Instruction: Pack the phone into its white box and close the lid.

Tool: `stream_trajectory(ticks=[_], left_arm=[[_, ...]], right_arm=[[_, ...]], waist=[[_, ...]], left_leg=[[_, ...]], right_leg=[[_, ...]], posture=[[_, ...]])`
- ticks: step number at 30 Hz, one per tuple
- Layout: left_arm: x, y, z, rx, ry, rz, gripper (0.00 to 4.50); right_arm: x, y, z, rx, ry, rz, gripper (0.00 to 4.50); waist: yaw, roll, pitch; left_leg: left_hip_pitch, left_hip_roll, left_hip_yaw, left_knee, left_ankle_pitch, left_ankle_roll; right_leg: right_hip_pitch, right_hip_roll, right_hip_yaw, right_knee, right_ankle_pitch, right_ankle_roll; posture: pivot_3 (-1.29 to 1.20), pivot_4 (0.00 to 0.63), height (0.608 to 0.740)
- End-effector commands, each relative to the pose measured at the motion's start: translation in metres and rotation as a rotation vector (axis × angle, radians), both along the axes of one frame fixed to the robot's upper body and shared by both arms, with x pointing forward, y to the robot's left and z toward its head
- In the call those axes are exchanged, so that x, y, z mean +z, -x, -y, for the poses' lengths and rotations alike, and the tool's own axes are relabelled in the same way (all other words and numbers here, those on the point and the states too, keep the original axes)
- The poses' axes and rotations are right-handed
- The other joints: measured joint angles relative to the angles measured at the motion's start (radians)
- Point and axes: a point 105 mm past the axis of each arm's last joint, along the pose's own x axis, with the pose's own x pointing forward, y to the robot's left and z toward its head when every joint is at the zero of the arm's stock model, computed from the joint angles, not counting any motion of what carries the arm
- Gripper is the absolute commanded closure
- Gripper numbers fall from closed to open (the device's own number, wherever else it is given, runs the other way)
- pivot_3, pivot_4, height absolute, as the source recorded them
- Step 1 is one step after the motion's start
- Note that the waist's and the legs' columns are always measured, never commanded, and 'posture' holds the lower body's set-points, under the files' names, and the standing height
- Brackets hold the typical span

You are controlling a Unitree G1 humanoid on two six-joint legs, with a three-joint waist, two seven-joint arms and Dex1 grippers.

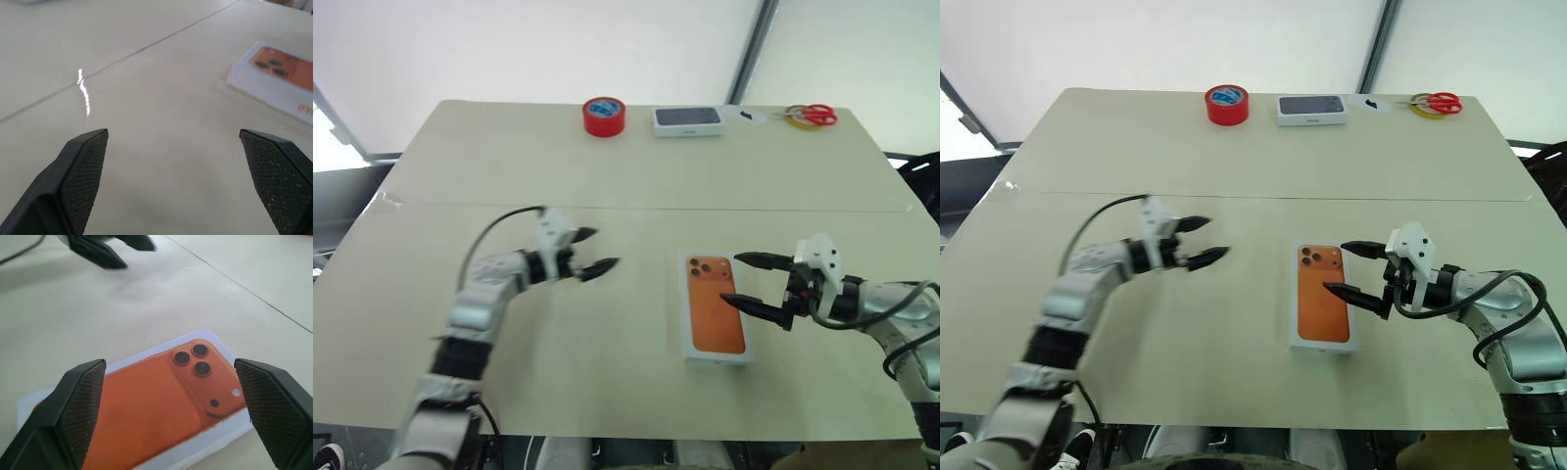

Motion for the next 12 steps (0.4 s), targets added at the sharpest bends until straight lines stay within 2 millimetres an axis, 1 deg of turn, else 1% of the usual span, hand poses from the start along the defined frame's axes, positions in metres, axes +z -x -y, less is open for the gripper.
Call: stream_trajectory(ticks=[1, 3, 6, 9, 12], left_arm=[[0.026, 0.013, -0.025, 0.045, 0.014, 0.079, 0.0], [0.025, 0.024, -0.037, 0.066, -0.014, 0.081, 0.0], [0.021, 0.046, -0.049, 0.079, -0.046, 0.057, 0.0], [0.016, 0.056, -0.061, 0.135, -0.061, 0.032, 0.0], [0.013, 0.063, -0.073, 0.18, -0.07, 0.003, 0.0]], right_arm=[[0.012, -0.01, 0.024, -0.038, 0.036, 0.037, 0.06], [0.009, -0.009, 0.033, -0.029, 0.077, 0.029, 0.06], [0.011, -0.013, 0.048, -0.03, 0.105, 0.02, 0.06], [0.011, -0.016, 0.055, -0.026, 0.125, 0.021, 0.06], [0.009, -0.018, 0.061, -0.017, 0.154, 0.02, 0.06]], waist=[[0.004, 0.0, 0.0], [0.006, 0.0, 0.0], [0.0, 0.001, 0.0], [-0.002, 0.001, 0.001], [-0.003, 0.002, 0.001]], left_leg=[[0.0, 0.0, 0.0, 0.0, 0.0, 0.001], [0.0, -0.001, 0.0, 0.0, 0.0, 0.0], [0.0, -0.001, 0.0, 0.0, 0.001, -0.002], [0.0, -0.001, 0.0, 0.0, 0.001, -0.002], [0.0, -0.001, 0.0, -0.001, -0.002, 0.002]], right_leg=[[0.0, 0.0, 0.0, 0.0, 0.0, 0.0], [0.0, -0.002, 0.0, 0.0, 0.0, 0.0], [0.0, -0.002, 0.0, -0.001, 0.0, 0.0], [0.0, -0.002, 0.0, -0.001, 0.0, 0.0], [0.0, -0.002, 0.0, -0.001, 0.0, 0.0]], posture=[[0.0, 0.15, 0.73], [0.0, 0.15, 0.73], [0.0, 0.15, 0.73], [0.0, 0.15, 0.73], [0.0, 0.15, 0.73]])
